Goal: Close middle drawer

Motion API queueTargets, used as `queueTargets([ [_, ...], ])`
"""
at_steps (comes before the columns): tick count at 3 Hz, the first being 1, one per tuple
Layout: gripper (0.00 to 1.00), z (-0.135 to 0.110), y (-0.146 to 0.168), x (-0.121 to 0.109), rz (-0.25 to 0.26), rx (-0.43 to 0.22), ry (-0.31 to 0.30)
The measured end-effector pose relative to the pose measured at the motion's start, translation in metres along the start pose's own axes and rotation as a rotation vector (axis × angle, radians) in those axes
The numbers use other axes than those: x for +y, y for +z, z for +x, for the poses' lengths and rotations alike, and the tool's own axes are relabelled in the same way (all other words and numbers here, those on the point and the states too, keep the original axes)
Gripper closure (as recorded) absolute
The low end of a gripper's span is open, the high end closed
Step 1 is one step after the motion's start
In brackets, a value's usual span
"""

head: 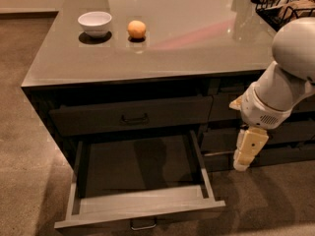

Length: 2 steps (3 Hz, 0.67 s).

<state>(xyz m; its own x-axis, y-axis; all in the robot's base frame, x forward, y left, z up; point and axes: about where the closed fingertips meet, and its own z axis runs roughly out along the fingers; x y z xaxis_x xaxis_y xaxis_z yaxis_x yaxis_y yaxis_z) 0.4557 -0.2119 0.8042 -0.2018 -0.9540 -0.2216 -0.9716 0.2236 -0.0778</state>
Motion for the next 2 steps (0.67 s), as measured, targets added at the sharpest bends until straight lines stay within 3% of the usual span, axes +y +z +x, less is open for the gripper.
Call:
queueTargets([
  [1, 0.00, -0.002, 0.012, -0.003, -0.016, -0.017, -0.003],
  [2, 0.00, 0.004, 0.068, 0.004, -0.060, -0.046, -0.036],
])
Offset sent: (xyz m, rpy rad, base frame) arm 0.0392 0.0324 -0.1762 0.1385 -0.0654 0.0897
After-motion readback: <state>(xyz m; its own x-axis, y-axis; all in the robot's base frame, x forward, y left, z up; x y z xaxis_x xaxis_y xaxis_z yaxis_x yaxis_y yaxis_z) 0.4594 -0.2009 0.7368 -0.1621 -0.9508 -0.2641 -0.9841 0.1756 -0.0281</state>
